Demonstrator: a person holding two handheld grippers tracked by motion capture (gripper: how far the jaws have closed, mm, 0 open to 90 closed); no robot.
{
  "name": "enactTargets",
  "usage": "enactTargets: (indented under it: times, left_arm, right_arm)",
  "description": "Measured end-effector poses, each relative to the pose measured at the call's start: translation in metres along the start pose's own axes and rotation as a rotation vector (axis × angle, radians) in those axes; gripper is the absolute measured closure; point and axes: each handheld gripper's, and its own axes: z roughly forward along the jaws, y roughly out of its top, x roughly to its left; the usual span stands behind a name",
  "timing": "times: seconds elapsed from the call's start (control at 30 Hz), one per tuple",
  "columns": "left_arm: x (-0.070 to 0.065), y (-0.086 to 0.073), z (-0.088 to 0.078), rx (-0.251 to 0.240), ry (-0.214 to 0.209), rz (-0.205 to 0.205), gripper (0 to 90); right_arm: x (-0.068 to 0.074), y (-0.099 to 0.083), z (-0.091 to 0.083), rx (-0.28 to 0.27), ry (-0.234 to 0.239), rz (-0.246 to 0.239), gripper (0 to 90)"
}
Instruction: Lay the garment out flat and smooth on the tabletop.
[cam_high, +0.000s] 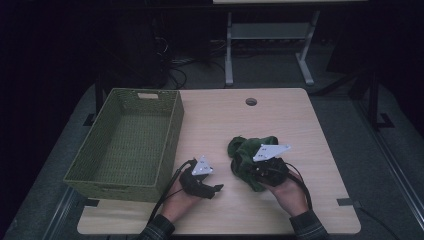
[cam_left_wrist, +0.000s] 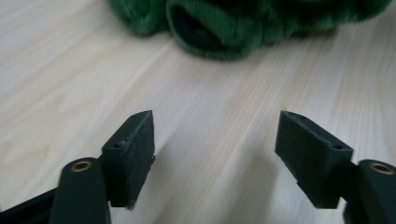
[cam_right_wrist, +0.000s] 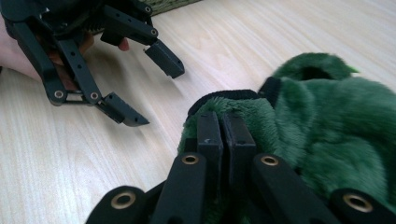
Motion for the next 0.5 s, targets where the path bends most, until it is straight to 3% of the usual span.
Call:
enactTargets:
  times: [0.27,0.5]
  left_arm:
    - [0.004,0.025,0.009,-0.031,-0.03,0.027,31.2]
    - [-0.003,0.038,0.033,-0.021,-0.097,0.029,33.0]
  right_arm:
    - [-0.006,-0.006,-0.018,-0.039,-0.02,0.013,86.7]
    - [-0.016,-0.016,-0.033,-0.06,-0.051,0.04,86.7]
